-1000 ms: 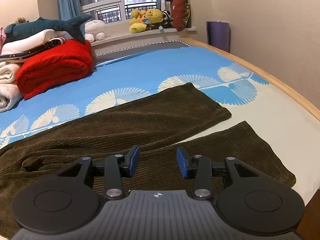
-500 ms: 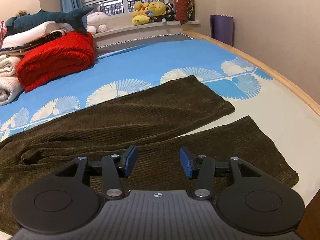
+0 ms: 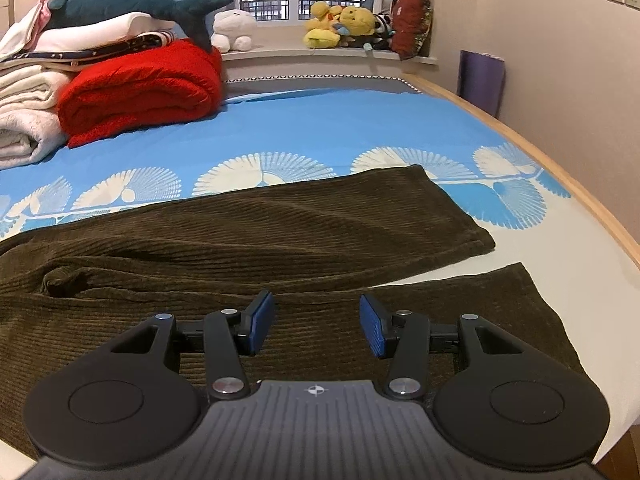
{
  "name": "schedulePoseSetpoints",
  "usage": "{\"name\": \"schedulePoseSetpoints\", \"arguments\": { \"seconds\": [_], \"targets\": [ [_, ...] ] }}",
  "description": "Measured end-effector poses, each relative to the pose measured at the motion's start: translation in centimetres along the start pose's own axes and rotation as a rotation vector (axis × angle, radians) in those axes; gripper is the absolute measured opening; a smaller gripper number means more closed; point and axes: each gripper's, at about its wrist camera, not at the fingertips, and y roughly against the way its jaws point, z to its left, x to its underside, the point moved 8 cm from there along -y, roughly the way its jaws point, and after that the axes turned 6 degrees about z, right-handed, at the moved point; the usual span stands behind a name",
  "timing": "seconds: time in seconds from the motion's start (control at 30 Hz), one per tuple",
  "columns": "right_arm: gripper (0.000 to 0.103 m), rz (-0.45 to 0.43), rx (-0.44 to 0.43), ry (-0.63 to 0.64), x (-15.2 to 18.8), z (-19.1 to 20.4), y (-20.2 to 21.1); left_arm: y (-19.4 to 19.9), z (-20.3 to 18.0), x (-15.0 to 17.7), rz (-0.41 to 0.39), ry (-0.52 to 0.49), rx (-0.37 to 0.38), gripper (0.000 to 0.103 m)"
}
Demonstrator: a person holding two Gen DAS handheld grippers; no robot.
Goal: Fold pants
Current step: 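Open the left gripper and release the grey waistband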
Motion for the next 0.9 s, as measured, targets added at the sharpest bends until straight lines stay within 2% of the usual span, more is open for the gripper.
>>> {"name": "schedulePoseSetpoints", "arguments": {
  "seconds": [0.23, 0.3, 0.33, 0.37, 0.4, 0.43, 0.5, 0.6, 0.8, 0.9],
  "targets": [
    [0.049, -0.018, -0.012, 0.051, -0.5, 1.6, -0.5, -0.3, -2.2, -1.6, -0.029, -0.011, 0.007, 0.067],
    [0.046, -0.014, -0.03, 0.053, -0.7, 2.0, -0.6, -0.5, -2.4, -1.8, -0.019, 0.007, 0.036, 0.053],
    [0.042, -0.007, -0.046, 0.044, -0.8, 2.2, -0.7, -0.6, -2.4, -1.9, -0.011, 0.013, 0.045, 0.026],
    [0.039, 0.004, -0.068, 0.027, -0.8, 2.4, -0.8, -0.7, -2.5, -1.9, -0.002, 0.018, 0.056, 0.009],
    [0.032, 0.009, -0.085, 0.014, -0.9, 2.5, -0.9, -0.9, -2.7, -2.0, 0.002, 0.017, 0.064, 0.006],
    [0.023, 0.011, -0.099, 0.002, -1.0, 2.6, -0.9, -0.9, -2.9, -2.1, -0.001, 0.005, 0.064, 0.004],
    [0.015, 0.003, -0.112, -0.015, -1.4, 2.9, -0.8, -0.9, -3.5, -2.5, -0.019, -0.015, 0.061, 0.003],
    [0.015, -0.008, -0.128, -0.026, -1.8, 3.2, -0.7, -1.1, -3.2, -3.8, -0.039, 0.045, 0.089, 0.003],
    [0.016, -0.005, -0.153, 0.019, -2.1, 4.4, -1.0, -4.0, -0.4, -9.6, -0.082, 0.233, 0.124, 0.004],
    [0.016, 0.003, -0.16, 0.016, -2.3, 4.2, -1.3, -6.1, 0.3, -12.1, -0.125, 0.234, 0.111, 0.005]
  ]
}}
